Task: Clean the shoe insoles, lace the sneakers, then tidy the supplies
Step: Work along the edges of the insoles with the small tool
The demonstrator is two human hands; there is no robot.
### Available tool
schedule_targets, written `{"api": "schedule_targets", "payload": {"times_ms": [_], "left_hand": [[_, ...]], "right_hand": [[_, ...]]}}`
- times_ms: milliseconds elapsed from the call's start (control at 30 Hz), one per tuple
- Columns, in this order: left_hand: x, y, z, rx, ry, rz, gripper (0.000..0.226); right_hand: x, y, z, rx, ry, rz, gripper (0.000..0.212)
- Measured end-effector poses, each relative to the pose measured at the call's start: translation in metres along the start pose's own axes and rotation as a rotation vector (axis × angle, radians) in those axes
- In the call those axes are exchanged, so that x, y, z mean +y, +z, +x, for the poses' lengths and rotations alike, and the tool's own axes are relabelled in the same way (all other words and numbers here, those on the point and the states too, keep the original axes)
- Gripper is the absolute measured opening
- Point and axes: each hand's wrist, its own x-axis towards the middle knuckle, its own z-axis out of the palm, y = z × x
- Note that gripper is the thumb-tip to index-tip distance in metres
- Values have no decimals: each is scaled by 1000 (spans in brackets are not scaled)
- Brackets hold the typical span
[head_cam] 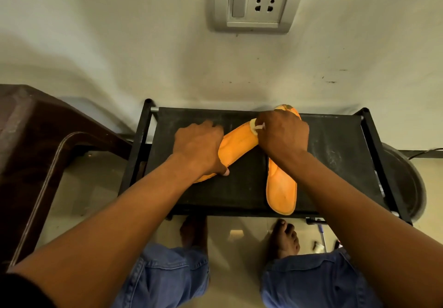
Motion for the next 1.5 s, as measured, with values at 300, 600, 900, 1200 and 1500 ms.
{"api": "schedule_targets", "payload": {"times_ms": [300, 600, 900, 1200, 1500], "left_hand": [[4, -5, -4, -22, -21, -10, 87], [15, -32, -9, 10, -1, -192, 30], [-6, -54, -14, 259, -30, -648, 28], [-21, -28, 4, -34, -200, -779, 22], [2, -4, 1, 8, -133, -160, 77]], "right_hand": [[-1, -8, -7, 40, 42, 114, 25], [-13, -39, -50, 183, 191, 463, 18], [0, -37, -14, 248, 112, 678, 16], [-9, -23, -11, 222, 74, 719, 16], [-14, -8, -11, 120, 23, 505, 25]]}}
